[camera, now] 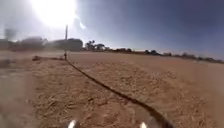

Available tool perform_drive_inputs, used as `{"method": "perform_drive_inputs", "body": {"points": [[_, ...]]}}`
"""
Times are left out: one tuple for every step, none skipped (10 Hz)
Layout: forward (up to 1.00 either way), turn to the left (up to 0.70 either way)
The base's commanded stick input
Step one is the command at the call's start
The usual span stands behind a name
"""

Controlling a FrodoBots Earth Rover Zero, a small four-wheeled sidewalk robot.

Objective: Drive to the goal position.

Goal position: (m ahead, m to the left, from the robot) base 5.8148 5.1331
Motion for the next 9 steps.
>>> {"method": "perform_drive_inputs", "body": {"points": [[0.70,0.00],[0.70,0.00],[0.70,0.00],[0.70,0.00],[0.70,0.00],[0.70,0.00],[0.70,0.00],[0.70,0.00],[0.70,0.00]]}}
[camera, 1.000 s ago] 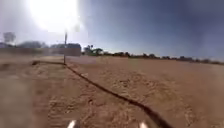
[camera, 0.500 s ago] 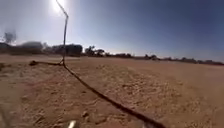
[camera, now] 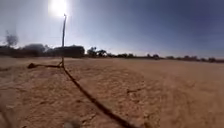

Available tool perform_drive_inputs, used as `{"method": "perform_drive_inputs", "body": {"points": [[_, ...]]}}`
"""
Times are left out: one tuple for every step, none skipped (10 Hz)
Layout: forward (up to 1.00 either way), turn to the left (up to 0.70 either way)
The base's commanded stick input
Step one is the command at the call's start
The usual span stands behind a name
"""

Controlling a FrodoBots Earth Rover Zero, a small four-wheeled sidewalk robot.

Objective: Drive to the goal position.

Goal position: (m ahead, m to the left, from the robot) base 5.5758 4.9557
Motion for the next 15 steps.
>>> {"method": "perform_drive_inputs", "body": {"points": [[0.70,0.00],[0.70,0.00],[0.70,0.00],[0.70,0.00],[0.70,0.00],[0.70,0.00],[0.70,0.00],[0.70,0.00],[0.70,0.00],[0.70,0.00],[0.70,0.00],[0.70,0.00],[0.70,0.00],[0.70,0.00],[0.70,0.00]]}}
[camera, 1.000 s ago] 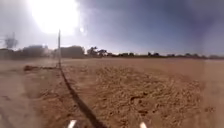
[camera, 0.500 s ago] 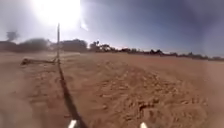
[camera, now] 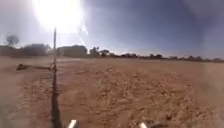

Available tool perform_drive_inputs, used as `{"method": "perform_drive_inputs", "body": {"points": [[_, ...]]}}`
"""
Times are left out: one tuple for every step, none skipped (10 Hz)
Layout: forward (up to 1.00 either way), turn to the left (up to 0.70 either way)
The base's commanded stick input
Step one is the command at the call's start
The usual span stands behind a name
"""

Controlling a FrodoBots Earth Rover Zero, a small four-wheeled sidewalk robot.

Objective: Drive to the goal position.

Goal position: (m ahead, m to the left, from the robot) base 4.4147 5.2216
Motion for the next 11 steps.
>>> {"method": "perform_drive_inputs", "body": {"points": [[0.70,0.00],[0.70,0.00],[0.70,0.00],[0.70,0.00],[0.70,0.00],[0.70,0.00],[0.70,0.00],[0.70,0.00],[0.70,0.00],[0.70,0.00],[0.70,0.00]]}}
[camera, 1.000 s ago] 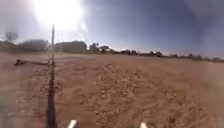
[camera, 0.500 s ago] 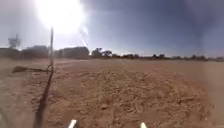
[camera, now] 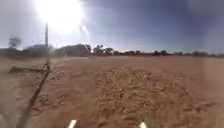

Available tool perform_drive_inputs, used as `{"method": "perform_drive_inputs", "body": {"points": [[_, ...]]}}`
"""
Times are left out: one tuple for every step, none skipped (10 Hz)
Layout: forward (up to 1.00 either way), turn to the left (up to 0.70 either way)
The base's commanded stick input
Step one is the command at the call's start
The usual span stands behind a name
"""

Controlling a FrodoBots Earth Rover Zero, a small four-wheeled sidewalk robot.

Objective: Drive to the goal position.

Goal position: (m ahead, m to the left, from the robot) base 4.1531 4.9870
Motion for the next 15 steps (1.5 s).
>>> {"method": "perform_drive_inputs", "body": {"points": [[0.70,0.00],[0.70,0.00],[0.70,0.00],[0.70,0.00],[0.70,0.00],[0.70,0.00],[0.70,0.00],[0.70,0.00],[0.70,0.00],[0.70,0.00],[0.70,0.00],[0.70,0.00],[0.70,0.00],[0.70,0.00],[0.70,0.00]]}}
